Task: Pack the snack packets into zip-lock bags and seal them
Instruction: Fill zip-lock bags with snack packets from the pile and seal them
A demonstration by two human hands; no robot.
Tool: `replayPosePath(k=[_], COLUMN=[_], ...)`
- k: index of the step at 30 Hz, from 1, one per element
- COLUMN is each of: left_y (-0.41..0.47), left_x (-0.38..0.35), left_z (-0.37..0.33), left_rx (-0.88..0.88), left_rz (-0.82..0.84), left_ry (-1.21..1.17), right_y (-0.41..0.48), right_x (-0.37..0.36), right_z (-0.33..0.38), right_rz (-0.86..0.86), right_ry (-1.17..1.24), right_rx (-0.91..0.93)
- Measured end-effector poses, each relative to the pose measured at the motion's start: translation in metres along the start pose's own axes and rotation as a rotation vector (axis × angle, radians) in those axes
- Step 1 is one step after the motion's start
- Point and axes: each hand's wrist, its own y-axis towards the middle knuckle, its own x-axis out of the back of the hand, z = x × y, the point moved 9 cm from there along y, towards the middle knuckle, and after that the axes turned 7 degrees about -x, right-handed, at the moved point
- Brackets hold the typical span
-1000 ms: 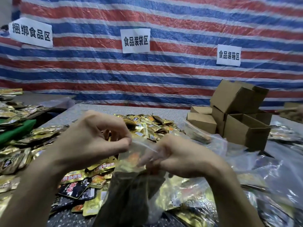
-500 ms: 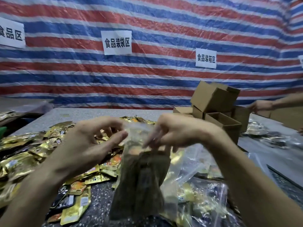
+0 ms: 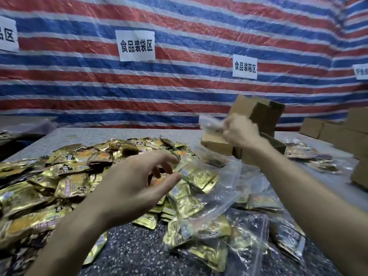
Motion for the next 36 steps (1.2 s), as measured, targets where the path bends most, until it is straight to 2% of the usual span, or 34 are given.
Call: replayPosePath(k=[2,5,8,11,14,16,19,22,24,28,31,33,36], left_y=[0.0,0.0,0.0,0.0,0.0,-0.001,-0.006,-0.01,-0.014,-0.028,-0.05,-0.076,-0.133], left_x=[-0.003,-0.002,0.001,0.009,0.022,0.03,0.04,0.043,0.042,0.033,0.032,0.041,0.063], left_z=[-0.004,-0.008,-0.009,-0.011,-0.014,-0.02,-0.033,-0.044,-0.047,-0.043,-0.034,-0.016,0.027], left_rx=[-0.011,-0.01,-0.002,0.009,0.023,0.011,-0.022,-0.052,-0.041,0.028,0.085,0.193,0.466], left_rz=[-0.004,-0.006,-0.003,-0.042,-0.136,-0.2,-0.25,-0.249,-0.258,-0.218,-0.198,-0.22,-0.284], left_ry=[0.007,0.033,0.036,0.049,0.06,0.062,0.069,0.106,0.123,0.177,0.291,0.327,0.345], right_y=[-0.015,-0.035,-0.036,-0.04,-0.063,-0.086,-0.117,-0.136,-0.14,-0.142,-0.152,-0.167,-0.19], right_x=[-0.049,-0.09,-0.08,-0.046,-0.012,0.002,0.006,-0.006,-0.019,-0.03,-0.034,-0.041,-0.051], right_z=[-0.014,-0.027,-0.023,0.007,0.056,0.087,0.119,0.135,0.138,0.149,0.162,0.169,0.174], right_rz=[0.149,0.319,0.304,0.184,0.126,0.151,0.216,0.307,0.372,0.43,0.462,0.568,0.738], right_ry=[-0.104,-0.119,-0.095,-0.037,0.218,0.413,0.576,0.631,0.578,0.56,0.524,0.458,0.391], right_rx=[-0.011,-0.022,-0.049,0.002,0.125,0.216,0.302,0.367,0.375,0.442,0.562,0.676,0.783])
